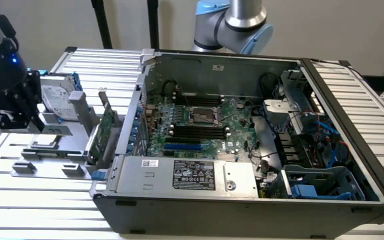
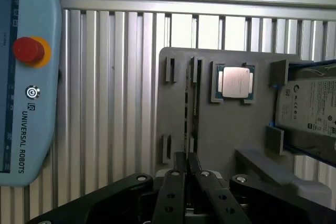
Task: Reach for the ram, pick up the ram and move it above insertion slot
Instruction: 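Pick up the ram and move it above insertion slot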
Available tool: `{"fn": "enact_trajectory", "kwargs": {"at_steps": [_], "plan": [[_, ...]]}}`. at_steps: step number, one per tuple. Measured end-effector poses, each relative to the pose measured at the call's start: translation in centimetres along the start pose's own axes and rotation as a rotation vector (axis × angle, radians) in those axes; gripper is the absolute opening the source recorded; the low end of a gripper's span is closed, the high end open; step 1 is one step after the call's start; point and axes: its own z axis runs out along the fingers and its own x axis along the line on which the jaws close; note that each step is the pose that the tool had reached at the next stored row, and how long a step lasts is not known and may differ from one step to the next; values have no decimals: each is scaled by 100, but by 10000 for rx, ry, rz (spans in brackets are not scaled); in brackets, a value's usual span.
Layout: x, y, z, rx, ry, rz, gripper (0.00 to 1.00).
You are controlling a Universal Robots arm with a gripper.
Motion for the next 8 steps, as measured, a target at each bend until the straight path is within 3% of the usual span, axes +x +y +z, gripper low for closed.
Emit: {"fn": "enact_trajectory", "kwargs": {"at_steps": [8], "plan": [[-13, -195, -248, -13, -281, -102, 13]]}}
